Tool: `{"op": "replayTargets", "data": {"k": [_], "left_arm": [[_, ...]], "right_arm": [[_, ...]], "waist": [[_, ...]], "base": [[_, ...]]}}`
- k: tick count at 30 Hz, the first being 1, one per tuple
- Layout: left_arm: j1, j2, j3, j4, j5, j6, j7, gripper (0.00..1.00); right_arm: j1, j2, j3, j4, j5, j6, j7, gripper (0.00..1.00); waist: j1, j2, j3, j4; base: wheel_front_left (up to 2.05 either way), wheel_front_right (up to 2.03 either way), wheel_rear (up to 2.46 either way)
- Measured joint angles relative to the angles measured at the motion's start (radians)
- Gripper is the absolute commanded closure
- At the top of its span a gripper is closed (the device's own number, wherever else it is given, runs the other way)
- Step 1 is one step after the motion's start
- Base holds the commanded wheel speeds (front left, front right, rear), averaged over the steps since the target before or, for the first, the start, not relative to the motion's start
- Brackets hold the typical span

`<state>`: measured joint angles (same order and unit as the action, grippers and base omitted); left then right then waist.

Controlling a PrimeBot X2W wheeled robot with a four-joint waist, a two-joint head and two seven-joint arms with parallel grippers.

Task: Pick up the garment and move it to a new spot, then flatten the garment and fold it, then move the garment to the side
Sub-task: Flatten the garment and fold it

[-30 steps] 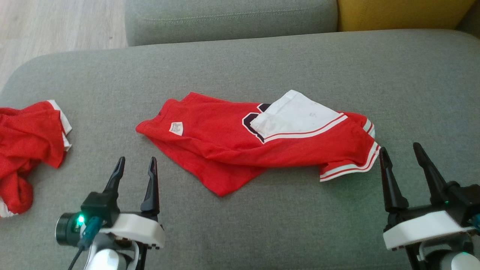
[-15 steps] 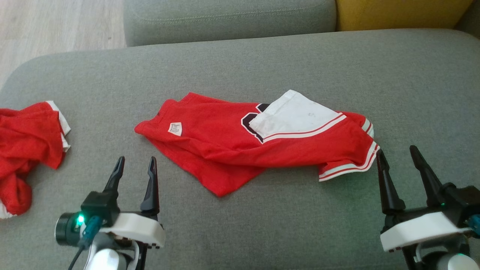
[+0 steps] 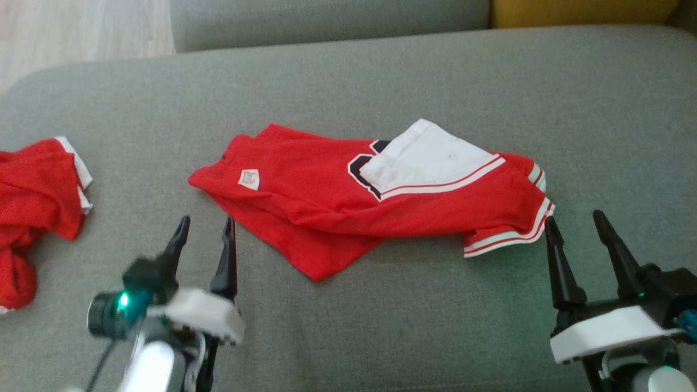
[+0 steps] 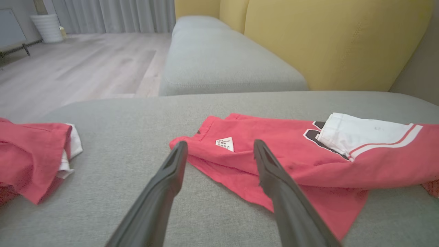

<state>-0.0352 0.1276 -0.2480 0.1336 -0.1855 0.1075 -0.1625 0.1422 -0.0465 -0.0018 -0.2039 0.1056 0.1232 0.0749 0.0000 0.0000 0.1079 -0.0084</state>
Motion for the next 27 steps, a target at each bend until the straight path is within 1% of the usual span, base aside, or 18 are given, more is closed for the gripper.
{"op": "replayTargets", "data": {"k": [1,4,8,11,12,15,18,27], "left_arm": [[-0.018,0.000,0.000,0.010,-0.010,-0.007,0.014,0.00],[-0.096,-0.002,-0.002,0.059,-0.053,-0.039,0.101,0.00],[-0.227,-0.002,0.002,0.125,-0.083,-0.060,0.174,0.00],[-0.321,0.004,0.013,0.217,-0.112,-0.086,0.230,0.00],[-0.355,0.017,0.029,0.279,-0.126,-0.097,0.246,0.00],[-0.373,0.043,0.051,0.364,-0.137,-0.100,0.246,0.00],[-0.386,0.056,0.073,0.434,-0.154,-0.099,0.244,0.00],[-0.451,0.064,0.093,0.571,-0.181,-0.135,0.210,0.00]], "right_arm": [[-0.002,0.000,0.000,0.000,0.000,0.000,0.000,0.00],[-0.021,0.000,0.002,0.000,0.000,0.000,-0.003,0.00],[-0.053,0.001,0.004,0.001,0.009,0.000,-0.005,0.00],[-0.078,0.000,0.019,0.009,0.010,0.000,-0.014,0.00],[-0.098,0.001,0.030,0.022,0.012,0.000,-0.015,0.00],[-0.102,0.001,0.025,0.035,0.020,0.000,-0.024,0.00],[-0.102,0.001,0.023,0.050,0.026,0.000,-0.030,0.00],[-0.102,0.001,0.023,0.059,0.040,0.000,-0.040,0.00]], "waist": [[0.0000,0.0000,0.009,0.000],[0.0000,0.0000,0.039,-0.002],[0.0001,0.0000,0.080,-0.008],[0.0002,0.0000,0.107,-0.019],[0.0002,0.0000,0.114,-0.035],[0.0002,0.0000,0.119,-0.057],[0.0002,0.0000,0.118,-0.071],[0.0001,0.0000,0.121,-0.084]], "base": [[0.00,0.00,0.00],[0.00,0.00,0.00],[0.00,0.00,0.00],[0.00,0.00,0.00],[0.00,0.00,0.00],[0.00,0.00,0.00],[0.00,0.00,0.00],[0.00,0.00,0.00]]}}
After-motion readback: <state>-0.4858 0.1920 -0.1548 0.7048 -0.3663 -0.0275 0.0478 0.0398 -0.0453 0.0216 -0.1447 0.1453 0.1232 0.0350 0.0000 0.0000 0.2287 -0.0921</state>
